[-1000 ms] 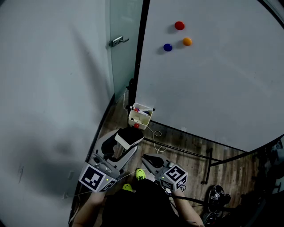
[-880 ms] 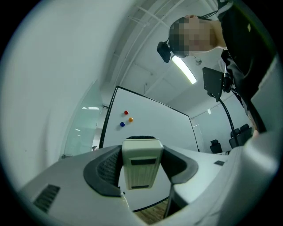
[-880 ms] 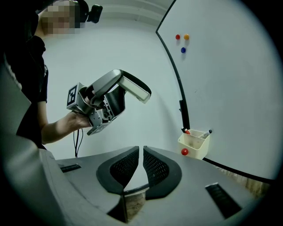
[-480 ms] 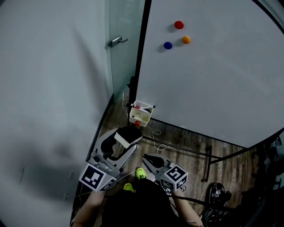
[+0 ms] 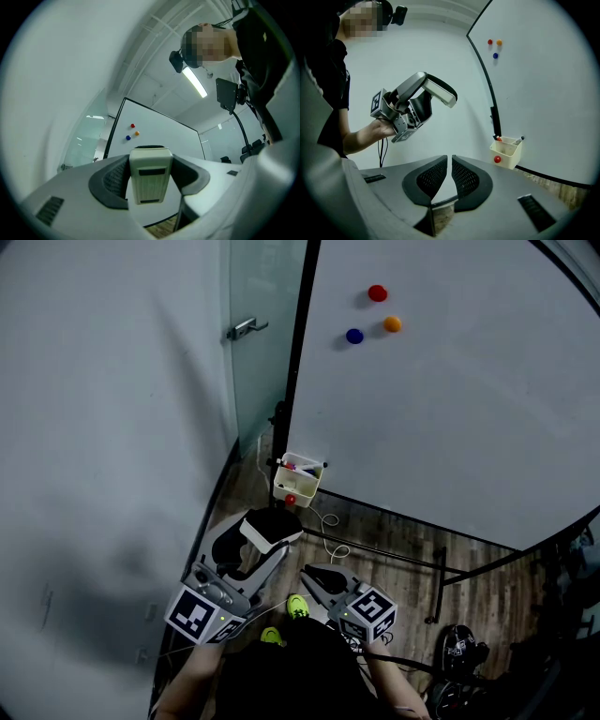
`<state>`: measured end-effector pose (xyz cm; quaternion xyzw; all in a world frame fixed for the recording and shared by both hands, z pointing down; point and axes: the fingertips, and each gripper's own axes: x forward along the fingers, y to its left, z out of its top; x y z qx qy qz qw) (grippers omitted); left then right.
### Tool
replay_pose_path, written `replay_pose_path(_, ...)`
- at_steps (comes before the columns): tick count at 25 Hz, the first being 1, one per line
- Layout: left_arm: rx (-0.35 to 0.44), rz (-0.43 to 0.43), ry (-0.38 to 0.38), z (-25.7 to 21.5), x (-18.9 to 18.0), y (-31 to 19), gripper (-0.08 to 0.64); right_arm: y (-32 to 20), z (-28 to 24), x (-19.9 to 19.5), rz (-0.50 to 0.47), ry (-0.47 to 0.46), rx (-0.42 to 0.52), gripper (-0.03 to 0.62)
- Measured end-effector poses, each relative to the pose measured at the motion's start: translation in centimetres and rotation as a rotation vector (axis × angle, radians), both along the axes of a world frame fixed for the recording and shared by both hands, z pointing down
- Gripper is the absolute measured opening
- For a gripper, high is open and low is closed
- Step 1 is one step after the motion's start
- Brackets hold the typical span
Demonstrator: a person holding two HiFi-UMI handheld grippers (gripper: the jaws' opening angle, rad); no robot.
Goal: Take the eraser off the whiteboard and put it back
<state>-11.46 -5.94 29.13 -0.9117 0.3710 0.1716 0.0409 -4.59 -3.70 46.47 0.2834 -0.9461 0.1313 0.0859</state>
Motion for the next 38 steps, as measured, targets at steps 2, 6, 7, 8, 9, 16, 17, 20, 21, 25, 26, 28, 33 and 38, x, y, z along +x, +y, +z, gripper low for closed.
replay_pose_path(2,0.007,0.000,0.006,-0.3,-0.1,0.2,0.284,0.2,0.0,0.0,-0.001,0.001,0.001,0.035)
replay_pose_path(6,0.012,0.001,0.013,-0.4,-0.2,0.4,0.284,0.4,-0.2,0.2,0.002,-0.001,0.011,0.037)
replay_pose_path(7,0.008,0.003,0.016,-0.4,-0.2,0.5,0.284,0.4,-0.3,0.2,0.002,-0.003,0.016,0.040)
replay_pose_path(8,0.004,0.006,0.019,-0.3,-0.2,0.5,0.284,0.4,-0.5,0.2,0.001,-0.005,0.022,0.040)
replay_pose_path(9,-0.001,0.013,0.022,-0.2,-0.2,0.5,0.284,0.4,-0.8,0.2,-0.001,-0.007,0.030,0.045)
replay_pose_path(16,-0.043,0.107,-0.017,1.5,0.6,0.8,0.284,0.3,-2.6,-0.4,-0.021,-0.015,0.102,0.163)
replay_pose_path(17,-0.048,0.109,-0.021,1.7,0.6,0.9,0.284,0.3,-2.7,-0.5,-0.021,-0.014,0.105,0.169)
replay_pose_path(20,-0.058,0.111,-0.024,2.1,0.5,0.9,0.284,0.4,-2.7,-0.5,-0.024,-0.024,0.103,0.173)
replay_pose_path(21,-0.060,0.112,-0.022,2.1,0.5,0.9,0.284,0.5,-2.6,-0.6,-0.025,-0.026,0.101,0.175)
replay_pose_path(25,-0.064,0.108,-0.015,2.2,0.3,0.7,0.284,0.7,-2.3,-0.9,-0.029,-0.025,0.093,0.175)
replay_pose_path(26,-0.065,0.107,-0.015,2.3,0.3,0.6,0.284,0.7,-2.3,-1.0,-0.028,-0.026,0.088,0.175)
replay_pose_path(28,-0.067,0.106,-0.015,2.4,0.3,0.3,0.284,0.7,-2.0,-1.2,-0.027,-0.029,0.075,0.175)
replay_pose_path(33,-0.074,0.098,-0.017,2.7,0.6,-0.7,0.284,0.6,-1.2,-1.1,-0.032,-0.029,0.062,0.175)
replay_pose_path(38,-0.089,0.075,-0.021,2.9,0.8,-2.8,0.285,-1.0,-0.7,-0.5,-0.032,-0.030,0.039,0.175)
